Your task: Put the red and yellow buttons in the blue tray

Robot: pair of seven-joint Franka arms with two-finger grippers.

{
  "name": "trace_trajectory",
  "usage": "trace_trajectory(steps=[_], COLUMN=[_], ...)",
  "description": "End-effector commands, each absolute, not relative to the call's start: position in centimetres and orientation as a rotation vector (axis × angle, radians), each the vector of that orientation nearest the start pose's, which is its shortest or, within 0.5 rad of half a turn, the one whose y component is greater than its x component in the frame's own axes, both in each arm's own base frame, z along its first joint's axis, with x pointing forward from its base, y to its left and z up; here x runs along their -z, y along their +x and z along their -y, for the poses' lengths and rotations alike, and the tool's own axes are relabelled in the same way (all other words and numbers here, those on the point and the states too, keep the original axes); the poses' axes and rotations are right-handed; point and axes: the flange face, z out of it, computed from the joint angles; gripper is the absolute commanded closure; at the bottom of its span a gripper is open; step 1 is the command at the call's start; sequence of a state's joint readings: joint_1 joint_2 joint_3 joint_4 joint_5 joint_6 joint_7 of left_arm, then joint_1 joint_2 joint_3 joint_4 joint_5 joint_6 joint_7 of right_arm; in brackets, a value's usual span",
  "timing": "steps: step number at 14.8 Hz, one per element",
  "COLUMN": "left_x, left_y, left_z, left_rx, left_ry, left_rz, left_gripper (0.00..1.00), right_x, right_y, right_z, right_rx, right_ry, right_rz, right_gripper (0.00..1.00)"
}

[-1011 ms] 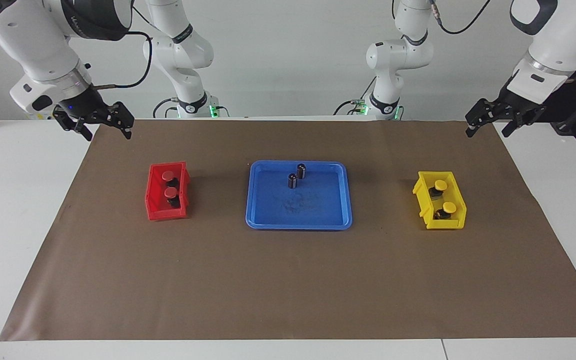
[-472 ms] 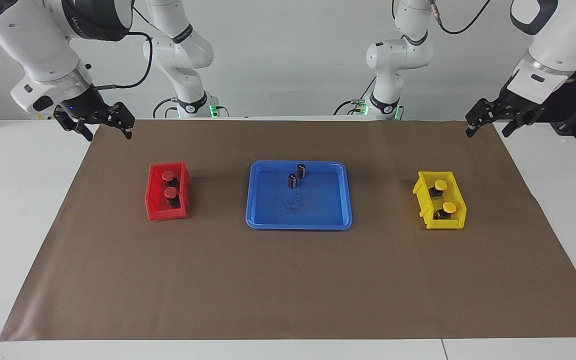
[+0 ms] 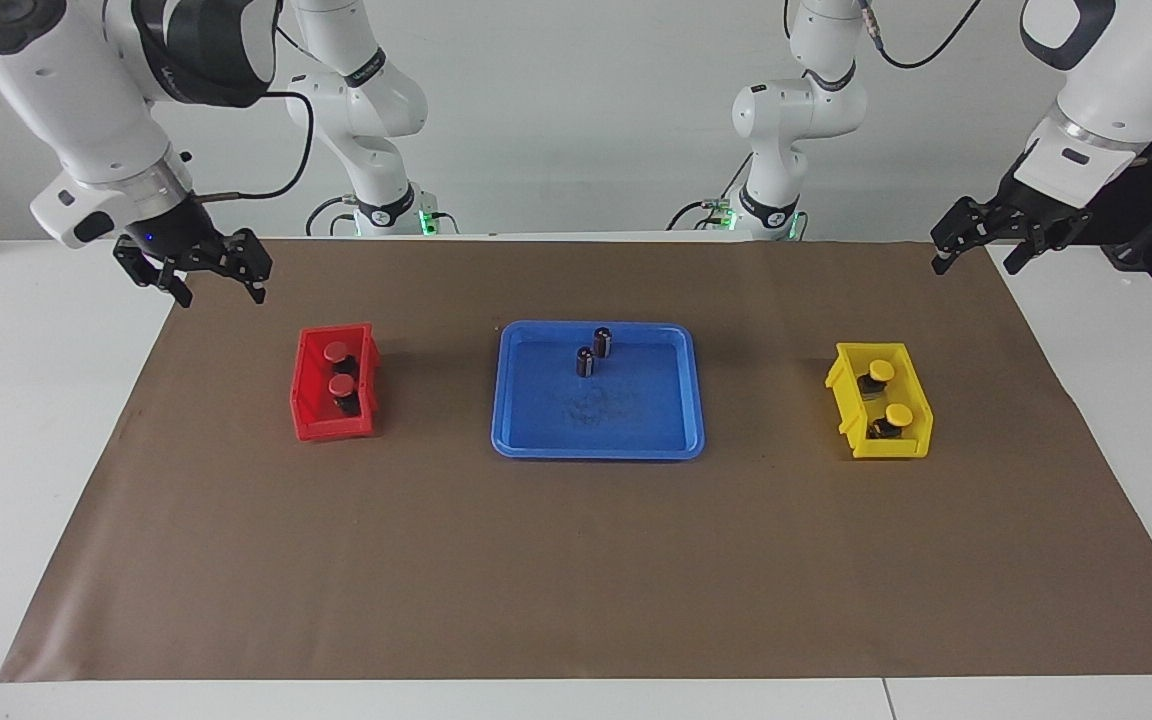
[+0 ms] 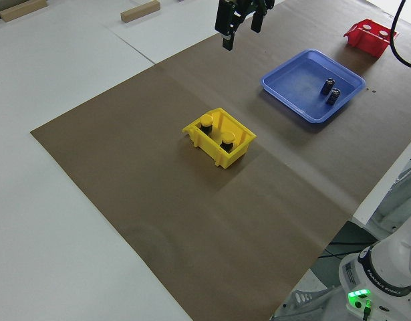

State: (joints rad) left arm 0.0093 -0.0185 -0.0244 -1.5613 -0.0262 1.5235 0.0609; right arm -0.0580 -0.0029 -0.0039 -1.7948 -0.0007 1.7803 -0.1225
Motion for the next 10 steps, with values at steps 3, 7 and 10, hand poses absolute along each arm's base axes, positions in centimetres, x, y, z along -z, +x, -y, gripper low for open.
trace_trajectory(steps=[3,7,10], left_x=[-63.6,-63.5,-63.6], left_y=[53.8,53.8,53.8], left_z=[0.8,0.8,1.1], left_rx=[-0.043,-0.046,-0.041], left_ry=[-3.15,-3.15,-3.15], left_rz=[-0.109,-0.109,-0.112], left_gripper=[0.0,0.0,0.0], right_x=[-45.3,-41.4,-40.1], right_y=[54.9,54.9,54.3], right_z=[2.4,-0.5,-0.8], right_rx=[-0.019,-0.029,-0.014], right_ry=[-3.141,-3.137,-3.137], right_rz=[0.034,0.116,0.126], right_gripper=[0.11,0.13,0.17])
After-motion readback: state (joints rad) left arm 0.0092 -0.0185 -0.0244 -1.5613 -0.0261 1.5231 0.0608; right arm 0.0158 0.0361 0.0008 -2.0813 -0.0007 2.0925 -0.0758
